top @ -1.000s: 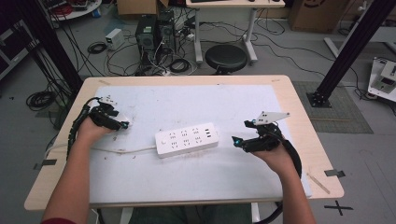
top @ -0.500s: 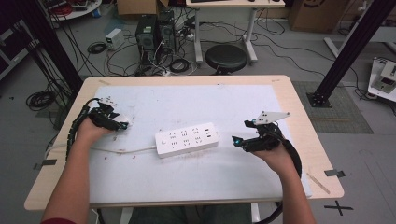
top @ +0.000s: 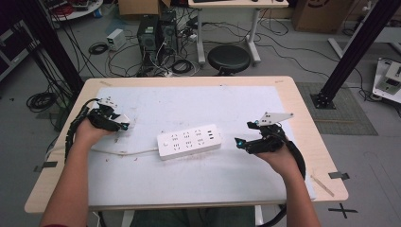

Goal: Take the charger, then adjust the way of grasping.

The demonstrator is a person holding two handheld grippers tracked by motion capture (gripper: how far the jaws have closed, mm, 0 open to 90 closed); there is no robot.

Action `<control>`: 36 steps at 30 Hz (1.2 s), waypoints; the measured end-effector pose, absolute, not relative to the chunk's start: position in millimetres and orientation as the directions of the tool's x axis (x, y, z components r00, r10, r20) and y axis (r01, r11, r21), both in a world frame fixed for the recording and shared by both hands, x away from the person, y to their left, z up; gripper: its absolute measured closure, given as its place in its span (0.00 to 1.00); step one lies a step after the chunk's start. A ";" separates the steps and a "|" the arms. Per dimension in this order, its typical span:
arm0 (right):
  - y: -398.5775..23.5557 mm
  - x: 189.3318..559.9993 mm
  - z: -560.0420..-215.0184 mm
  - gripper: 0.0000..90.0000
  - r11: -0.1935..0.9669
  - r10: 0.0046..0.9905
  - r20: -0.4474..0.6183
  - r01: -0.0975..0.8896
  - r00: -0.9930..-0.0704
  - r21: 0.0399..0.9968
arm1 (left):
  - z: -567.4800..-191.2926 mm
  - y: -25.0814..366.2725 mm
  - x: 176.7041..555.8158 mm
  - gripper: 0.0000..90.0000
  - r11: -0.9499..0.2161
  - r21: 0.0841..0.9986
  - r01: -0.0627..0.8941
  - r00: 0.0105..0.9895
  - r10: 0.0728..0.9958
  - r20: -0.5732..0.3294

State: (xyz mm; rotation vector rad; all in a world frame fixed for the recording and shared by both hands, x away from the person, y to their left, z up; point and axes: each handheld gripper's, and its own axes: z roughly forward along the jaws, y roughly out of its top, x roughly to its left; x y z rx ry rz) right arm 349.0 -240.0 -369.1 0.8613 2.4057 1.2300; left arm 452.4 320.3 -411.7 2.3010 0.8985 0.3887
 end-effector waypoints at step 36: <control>-225.5 330.0 -338.4 0.22 0.478 0.574 0.012 0.346 -0.819 0.807 | -331.2 195.4 348.9 0.47 -0.617 0.782 0.090 0.913 0.365 0.183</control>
